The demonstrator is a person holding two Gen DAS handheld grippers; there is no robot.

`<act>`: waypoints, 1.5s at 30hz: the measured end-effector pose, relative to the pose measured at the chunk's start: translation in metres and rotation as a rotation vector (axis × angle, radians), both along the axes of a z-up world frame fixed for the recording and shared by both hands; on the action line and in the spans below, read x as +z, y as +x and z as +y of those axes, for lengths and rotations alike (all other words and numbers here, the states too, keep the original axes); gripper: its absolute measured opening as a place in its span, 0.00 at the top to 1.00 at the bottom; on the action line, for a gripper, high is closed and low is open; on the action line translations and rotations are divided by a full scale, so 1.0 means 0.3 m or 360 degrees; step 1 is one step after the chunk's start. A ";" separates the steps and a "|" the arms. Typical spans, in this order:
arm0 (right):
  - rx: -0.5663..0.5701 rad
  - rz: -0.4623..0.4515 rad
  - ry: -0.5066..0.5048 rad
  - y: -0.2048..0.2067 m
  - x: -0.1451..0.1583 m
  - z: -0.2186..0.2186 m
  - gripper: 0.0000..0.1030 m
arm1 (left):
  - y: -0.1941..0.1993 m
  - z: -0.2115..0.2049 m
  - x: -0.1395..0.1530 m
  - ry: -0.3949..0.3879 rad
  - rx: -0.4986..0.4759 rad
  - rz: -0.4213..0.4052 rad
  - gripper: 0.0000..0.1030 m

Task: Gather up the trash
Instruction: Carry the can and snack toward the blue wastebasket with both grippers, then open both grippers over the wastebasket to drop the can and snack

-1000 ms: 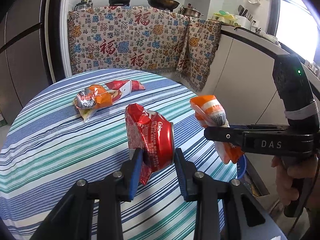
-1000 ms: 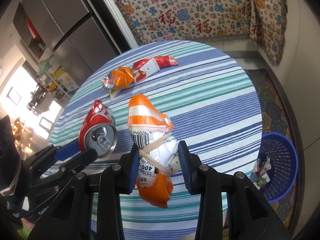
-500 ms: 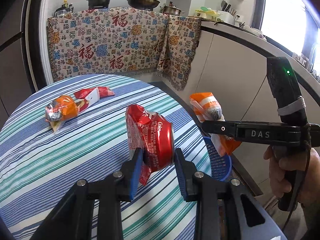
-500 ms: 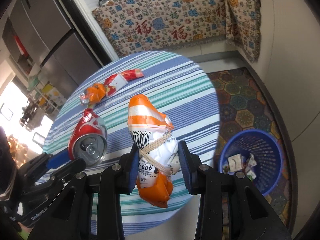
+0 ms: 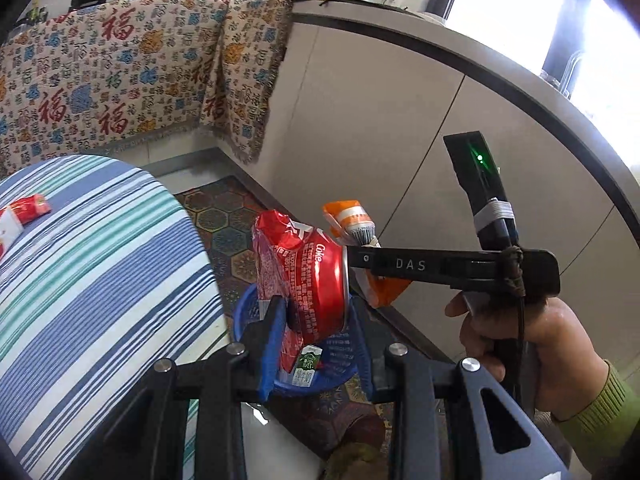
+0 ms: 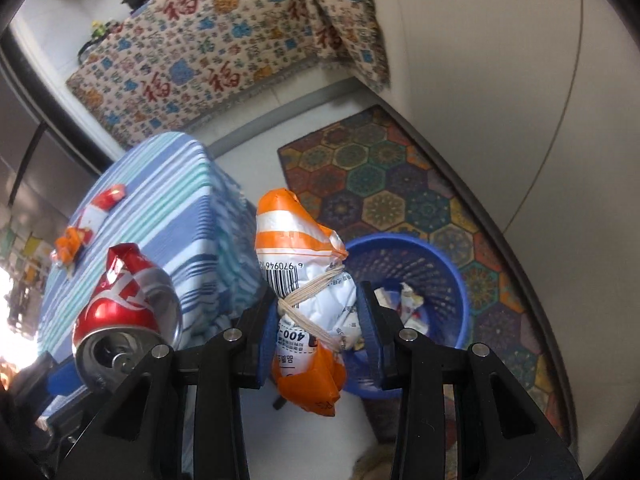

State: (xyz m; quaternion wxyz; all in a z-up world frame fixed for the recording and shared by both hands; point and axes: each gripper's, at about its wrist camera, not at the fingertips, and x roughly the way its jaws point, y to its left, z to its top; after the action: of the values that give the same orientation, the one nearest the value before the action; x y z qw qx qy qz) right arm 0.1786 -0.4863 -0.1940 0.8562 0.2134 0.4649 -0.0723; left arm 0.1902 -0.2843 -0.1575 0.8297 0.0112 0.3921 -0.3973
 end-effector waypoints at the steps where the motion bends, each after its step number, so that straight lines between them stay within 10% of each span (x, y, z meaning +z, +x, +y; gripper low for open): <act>1: -0.0013 0.0012 0.0004 0.003 -0.016 -0.028 0.63 | 0.013 -0.033 -0.019 0.0008 -0.0013 0.0012 0.69; 21: -0.0136 0.0088 0.0208 0.059 -0.226 -0.291 0.57 | 0.172 -0.384 -0.404 0.0278 -0.0086 0.0136 0.68; 26: -0.0209 0.0044 0.0216 0.051 -0.213 -0.307 0.36 | 0.225 -0.404 -0.463 0.0313 -0.0040 0.0198 0.40; 38: -0.0192 -0.0069 -0.0115 0.041 -0.065 -0.224 0.19 | 0.051 -0.181 -0.180 0.0115 -0.0003 0.0097 0.36; 45: 0.0085 -0.0235 -0.0266 0.072 0.062 0.115 0.10 | -0.045 0.225 -0.057 0.0232 0.0351 -0.0040 0.29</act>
State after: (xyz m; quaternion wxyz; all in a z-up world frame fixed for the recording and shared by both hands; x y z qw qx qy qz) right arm 0.2002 -0.4517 -0.1753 0.9045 0.1337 0.3985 -0.0720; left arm 0.1767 -0.2167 -0.1748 0.8701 0.0330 0.4083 -0.2739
